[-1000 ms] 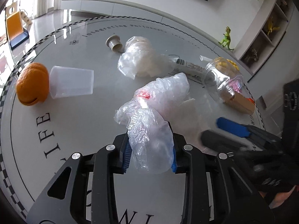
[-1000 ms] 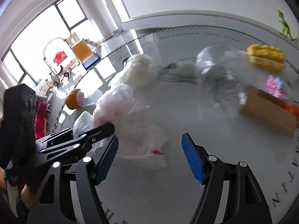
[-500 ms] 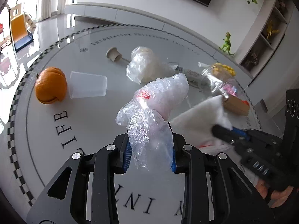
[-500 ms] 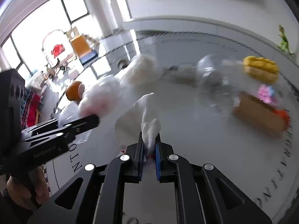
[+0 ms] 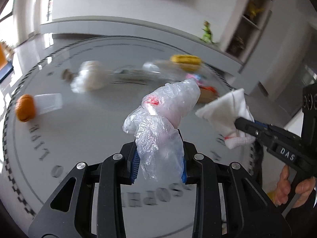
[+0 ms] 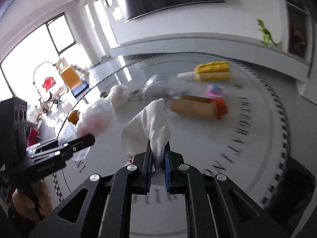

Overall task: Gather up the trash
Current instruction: 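Carry the bag and tissue to the bin and release both, then grasp the orange with the left tool while the right tool grasps the plastic cup, then carry the orange and cup to the bin and open both tools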

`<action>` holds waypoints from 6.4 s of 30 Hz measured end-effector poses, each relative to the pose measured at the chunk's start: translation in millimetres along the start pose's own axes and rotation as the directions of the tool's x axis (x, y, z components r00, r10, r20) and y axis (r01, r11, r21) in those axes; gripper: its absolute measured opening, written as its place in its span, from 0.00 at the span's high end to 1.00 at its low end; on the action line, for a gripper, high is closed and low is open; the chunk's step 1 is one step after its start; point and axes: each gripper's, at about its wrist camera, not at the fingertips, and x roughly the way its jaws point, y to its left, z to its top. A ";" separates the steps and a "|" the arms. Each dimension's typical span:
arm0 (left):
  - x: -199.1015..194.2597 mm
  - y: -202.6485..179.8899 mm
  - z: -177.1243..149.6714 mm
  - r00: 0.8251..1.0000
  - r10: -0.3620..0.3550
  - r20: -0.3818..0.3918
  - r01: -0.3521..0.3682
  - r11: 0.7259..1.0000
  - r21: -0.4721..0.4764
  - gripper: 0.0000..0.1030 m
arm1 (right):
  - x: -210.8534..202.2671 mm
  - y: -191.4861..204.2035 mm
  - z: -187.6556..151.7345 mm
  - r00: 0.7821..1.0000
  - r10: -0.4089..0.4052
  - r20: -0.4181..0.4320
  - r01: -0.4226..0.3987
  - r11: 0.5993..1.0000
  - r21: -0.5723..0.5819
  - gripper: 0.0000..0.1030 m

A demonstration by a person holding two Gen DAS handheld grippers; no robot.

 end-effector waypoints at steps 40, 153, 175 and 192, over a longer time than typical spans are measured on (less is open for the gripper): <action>170.3 -333.6 -90.8 0.879 -0.156 -0.451 0.383 0.793 0.473 0.06 | -158.2 -267.1 -133.6 0.853 -0.516 -0.077 0.476 0.708 0.522 0.43; 21.2 229.2 23.3 0.935 0.352 -0.047 -0.353 0.906 -0.234 0.46 | 166.8 184.8 97.8 0.946 0.279 -0.163 -0.321 0.874 -0.365 0.35; 8.7 14.5 5.2 0.997 0.080 0.001 -0.080 0.995 0.053 0.45 | 1.3 43.0 45.9 0.989 0.142 0.031 -0.133 0.971 -0.197 0.35; 67.8 -213.2 -23.9 0.963 -0.192 -0.192 0.253 0.891 0.377 0.45 | -130.7 -143.5 -45.1 0.969 -0.221 0.110 0.208 0.970 0.124 0.35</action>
